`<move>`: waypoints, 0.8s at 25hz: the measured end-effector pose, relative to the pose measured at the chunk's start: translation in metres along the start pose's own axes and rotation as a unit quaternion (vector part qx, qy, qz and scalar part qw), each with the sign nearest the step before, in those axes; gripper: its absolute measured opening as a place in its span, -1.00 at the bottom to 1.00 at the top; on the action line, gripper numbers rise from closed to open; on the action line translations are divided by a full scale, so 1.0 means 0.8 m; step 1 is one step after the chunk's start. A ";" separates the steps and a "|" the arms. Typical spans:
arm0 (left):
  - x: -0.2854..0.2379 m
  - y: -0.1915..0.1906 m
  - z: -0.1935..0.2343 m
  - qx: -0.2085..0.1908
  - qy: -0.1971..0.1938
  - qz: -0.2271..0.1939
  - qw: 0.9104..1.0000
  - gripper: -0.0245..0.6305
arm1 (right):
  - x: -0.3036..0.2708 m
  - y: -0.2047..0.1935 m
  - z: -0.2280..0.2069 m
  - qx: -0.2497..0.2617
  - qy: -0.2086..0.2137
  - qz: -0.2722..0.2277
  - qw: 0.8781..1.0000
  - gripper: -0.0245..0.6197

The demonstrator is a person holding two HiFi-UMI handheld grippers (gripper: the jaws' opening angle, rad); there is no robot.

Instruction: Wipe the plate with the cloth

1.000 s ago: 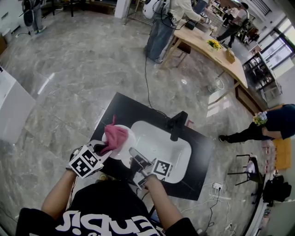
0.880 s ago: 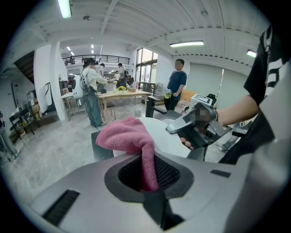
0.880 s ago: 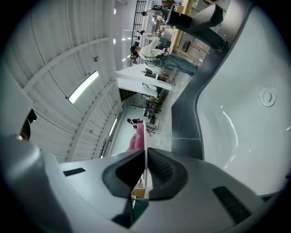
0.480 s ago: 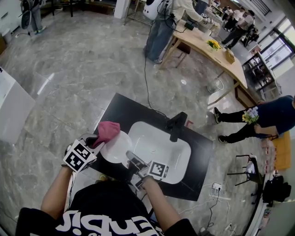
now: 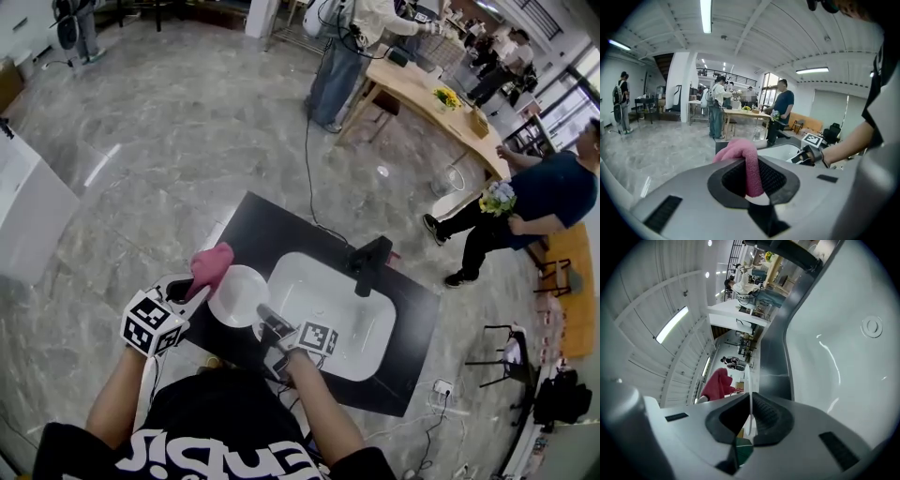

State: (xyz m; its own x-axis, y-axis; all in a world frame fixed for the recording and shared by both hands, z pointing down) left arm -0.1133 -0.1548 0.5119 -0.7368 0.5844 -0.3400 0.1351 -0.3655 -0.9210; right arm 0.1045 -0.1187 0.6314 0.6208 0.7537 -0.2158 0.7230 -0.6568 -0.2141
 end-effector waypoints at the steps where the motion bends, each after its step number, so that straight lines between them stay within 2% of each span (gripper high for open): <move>1: 0.002 -0.001 0.001 0.001 0.002 -0.001 1.000 -0.77 | -0.004 -0.001 -0.005 -0.004 -0.006 0.003 1.000 -0.82; 13: 0.015 -0.007 0.005 0.013 0.005 -0.001 1.000 -0.77 | -0.031 -0.004 -0.051 -0.030 -0.058 0.027 0.997 -0.82; 20: 0.013 -0.009 0.005 0.020 0.000 -0.001 1.000 -0.77 | -0.036 -0.006 -0.061 -0.036 -0.061 0.034 0.997 -0.82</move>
State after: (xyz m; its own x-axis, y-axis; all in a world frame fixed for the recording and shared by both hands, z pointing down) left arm -0.1247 -0.1493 0.5161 -0.7371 0.5848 -0.3387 0.1075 -0.3933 -0.9131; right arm 0.0983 -0.1360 0.6849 0.6315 0.6957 -0.3423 0.7028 -0.7001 -0.1265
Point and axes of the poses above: the fingertips, and each gripper's own axes: x backward along the fingers, z to its left, y out of its top, the point moved 7 cm from there along x, backward along the fingers, and after that the axes turned 11 degrees about -z, right-handed, at the moved point
